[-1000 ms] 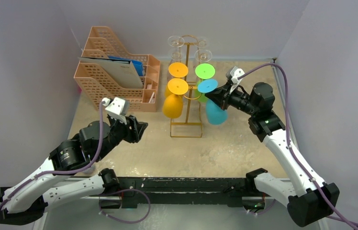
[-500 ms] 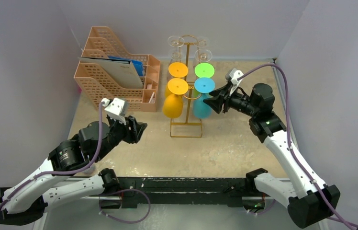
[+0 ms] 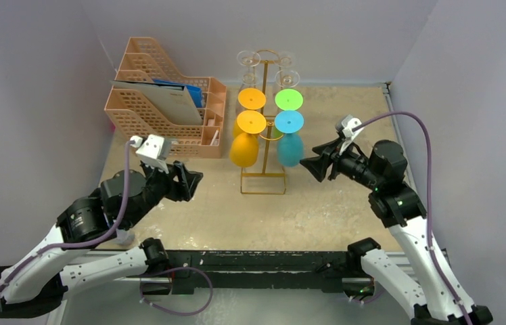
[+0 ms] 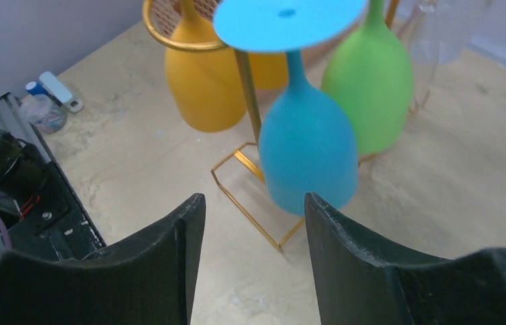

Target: Place the wine glass upside down on the wine glass rack

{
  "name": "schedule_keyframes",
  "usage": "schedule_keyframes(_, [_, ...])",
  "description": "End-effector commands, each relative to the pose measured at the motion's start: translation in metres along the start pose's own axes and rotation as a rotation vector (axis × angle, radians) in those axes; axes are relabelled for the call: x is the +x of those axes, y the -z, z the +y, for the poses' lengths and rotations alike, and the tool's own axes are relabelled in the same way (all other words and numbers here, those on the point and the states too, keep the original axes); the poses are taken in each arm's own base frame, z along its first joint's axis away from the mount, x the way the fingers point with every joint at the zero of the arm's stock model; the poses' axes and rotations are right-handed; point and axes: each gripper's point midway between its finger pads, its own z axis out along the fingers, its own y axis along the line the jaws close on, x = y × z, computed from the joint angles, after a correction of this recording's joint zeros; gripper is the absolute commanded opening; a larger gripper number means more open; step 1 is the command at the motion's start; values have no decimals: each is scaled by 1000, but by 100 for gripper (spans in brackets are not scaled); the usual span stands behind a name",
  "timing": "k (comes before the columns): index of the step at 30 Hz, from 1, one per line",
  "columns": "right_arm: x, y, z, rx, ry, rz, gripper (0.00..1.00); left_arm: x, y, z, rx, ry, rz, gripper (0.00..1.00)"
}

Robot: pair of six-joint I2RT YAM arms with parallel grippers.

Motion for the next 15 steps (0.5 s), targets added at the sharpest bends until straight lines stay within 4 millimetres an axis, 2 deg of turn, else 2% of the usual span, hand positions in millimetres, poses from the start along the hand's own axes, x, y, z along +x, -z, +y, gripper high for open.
schedule_keyframes(1, [16, 25, -14, 184, -128, 85, 58, -18, 18, 16, -83, 35, -14, 62])
schedule_keyframes(3, [19, 37, -20, 264, -169, 121, 62, -24, 25, 19, -80, 12, -11, 68])
schedule_keyframes(5, [20, 50, -26, 347, -201, 148, 87, -32, 36, 20, -71, -20, 3, 70])
schedule_keyframes(6, [18, 57, -30, 392, -208, 154, 97, -42, 44, 22, -72, -15, -12, 72])
schedule_keyframes(15, [-28, 126, -56, 736, -178, 50, 99, -85, 112, 71, -150, 44, -178, 77])
